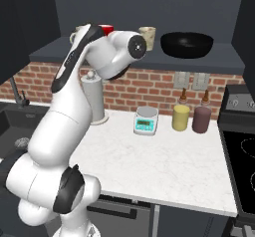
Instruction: Gather all objects into one cabinet and sort the glasses and bowls to opposite sides.
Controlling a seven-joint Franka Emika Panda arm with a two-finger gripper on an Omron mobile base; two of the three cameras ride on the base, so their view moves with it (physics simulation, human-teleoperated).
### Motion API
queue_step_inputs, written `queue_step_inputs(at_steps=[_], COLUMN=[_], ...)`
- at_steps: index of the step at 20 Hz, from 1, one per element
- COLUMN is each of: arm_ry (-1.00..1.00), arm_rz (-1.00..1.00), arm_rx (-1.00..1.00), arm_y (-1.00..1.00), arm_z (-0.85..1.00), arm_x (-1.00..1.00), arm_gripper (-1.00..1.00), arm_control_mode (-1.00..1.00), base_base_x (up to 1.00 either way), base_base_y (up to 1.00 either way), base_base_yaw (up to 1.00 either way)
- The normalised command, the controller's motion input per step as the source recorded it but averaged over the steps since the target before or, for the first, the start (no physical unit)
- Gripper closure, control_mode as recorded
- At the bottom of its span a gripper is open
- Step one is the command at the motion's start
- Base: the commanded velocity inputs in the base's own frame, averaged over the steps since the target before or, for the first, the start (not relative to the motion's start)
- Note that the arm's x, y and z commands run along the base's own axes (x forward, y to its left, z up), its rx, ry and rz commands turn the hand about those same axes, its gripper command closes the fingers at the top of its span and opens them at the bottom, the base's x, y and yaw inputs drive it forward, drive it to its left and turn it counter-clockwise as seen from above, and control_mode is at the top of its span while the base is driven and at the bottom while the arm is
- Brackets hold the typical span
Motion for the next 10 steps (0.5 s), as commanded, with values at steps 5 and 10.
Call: queue_step_inputs(at_steps=[5,10], arm_ry=[0.0,0.0], arm_rz=[0.0,0.0], arm_rx=[0.0,0.0], arm_y=[-0.14,-0.12], arm_z=[-0.18,-0.22], arm_x=[0.6,0.54], arm_gripper=[1.0,1.0], arm_control_mode=[-1.0,-1.0], base_base_x=[0.0,0.0], base_base_y=[0.0,0.0], base_base_yaw=[0.0,0.0])
